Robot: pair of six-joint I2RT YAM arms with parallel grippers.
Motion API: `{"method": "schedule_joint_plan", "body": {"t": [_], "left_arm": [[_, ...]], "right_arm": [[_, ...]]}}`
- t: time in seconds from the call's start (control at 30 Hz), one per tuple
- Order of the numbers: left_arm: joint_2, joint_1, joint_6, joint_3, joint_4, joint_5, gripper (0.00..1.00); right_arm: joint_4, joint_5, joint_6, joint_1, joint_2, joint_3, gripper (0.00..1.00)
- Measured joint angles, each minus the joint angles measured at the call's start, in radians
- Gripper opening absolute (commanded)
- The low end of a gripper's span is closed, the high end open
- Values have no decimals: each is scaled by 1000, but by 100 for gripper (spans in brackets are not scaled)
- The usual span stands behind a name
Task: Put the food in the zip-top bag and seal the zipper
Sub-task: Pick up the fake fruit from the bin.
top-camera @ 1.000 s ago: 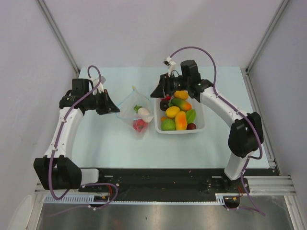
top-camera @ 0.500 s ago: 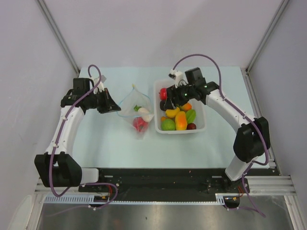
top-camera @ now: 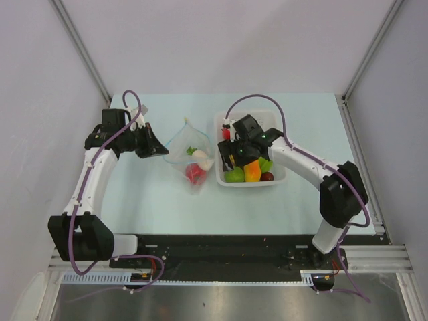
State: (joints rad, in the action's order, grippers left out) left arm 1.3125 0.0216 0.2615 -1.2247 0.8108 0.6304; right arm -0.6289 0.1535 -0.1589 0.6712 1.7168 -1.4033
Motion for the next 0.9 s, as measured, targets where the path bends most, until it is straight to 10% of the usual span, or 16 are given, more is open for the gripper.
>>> {"method": "schedule_joint_plan", "body": {"t": [0.4, 0.63, 0.9], "left_arm": [[-1, 0, -1, 0, 0, 0, 1], [-4, 0, -1, 0, 0, -1, 0], [-4, 0, -1, 0, 0, 0, 0]], "right_arm": [[4, -37, -80, -7, 101, 42, 100], [3, -9, -108, -31, 117, 46, 63], [8, 73, -84, -111, -6, 50, 51]]}}
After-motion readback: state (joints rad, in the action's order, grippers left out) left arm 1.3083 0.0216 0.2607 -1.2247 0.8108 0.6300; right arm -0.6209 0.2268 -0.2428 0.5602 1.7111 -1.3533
